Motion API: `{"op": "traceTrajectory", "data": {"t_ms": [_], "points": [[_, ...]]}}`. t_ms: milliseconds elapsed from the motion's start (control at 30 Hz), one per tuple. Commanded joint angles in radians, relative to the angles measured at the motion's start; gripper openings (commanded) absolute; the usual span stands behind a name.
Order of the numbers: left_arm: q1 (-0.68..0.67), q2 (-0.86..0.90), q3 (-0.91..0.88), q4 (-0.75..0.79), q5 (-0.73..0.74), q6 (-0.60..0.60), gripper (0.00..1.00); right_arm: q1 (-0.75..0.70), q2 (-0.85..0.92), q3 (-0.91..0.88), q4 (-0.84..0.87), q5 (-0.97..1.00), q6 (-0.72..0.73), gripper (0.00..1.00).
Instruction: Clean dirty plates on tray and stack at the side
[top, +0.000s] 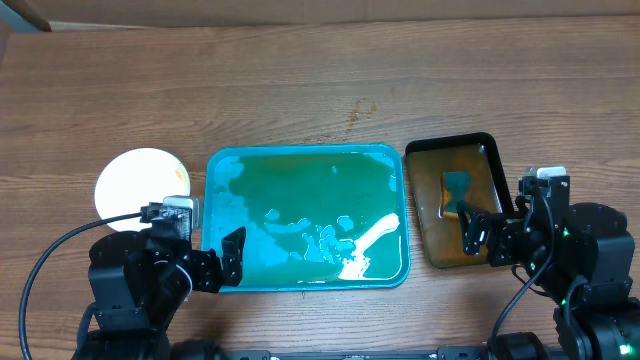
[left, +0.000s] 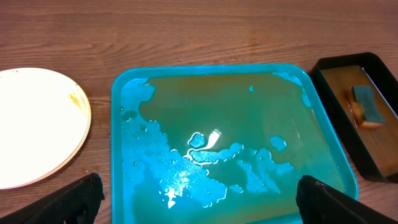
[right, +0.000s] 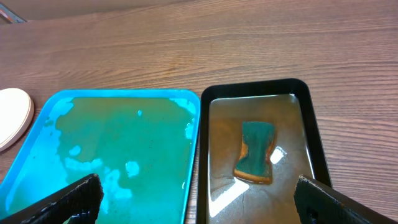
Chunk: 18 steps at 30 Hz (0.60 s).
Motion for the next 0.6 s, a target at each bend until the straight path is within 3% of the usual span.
{"op": "traceTrajectory", "data": {"t_ms": [0, 300, 567], "points": [[0.003, -0.003, -0.004, 0.0, 0.01, -0.015, 1.0, -0.001, -0.002, -0.008, 0.003, 0.007, 0.001, 1.0], [0.003, -0.003, -0.004, 0.0, 0.01, -0.015, 1.0, -0.004, -0.076, -0.041, 0.053, 0.071, -0.003, 1.0], [0.003, -0.003, -0.004, 0.0, 0.01, -0.015, 1.0, -0.014, -0.408, -0.349, 0.441, 0.078, -0.003, 1.0]]}}
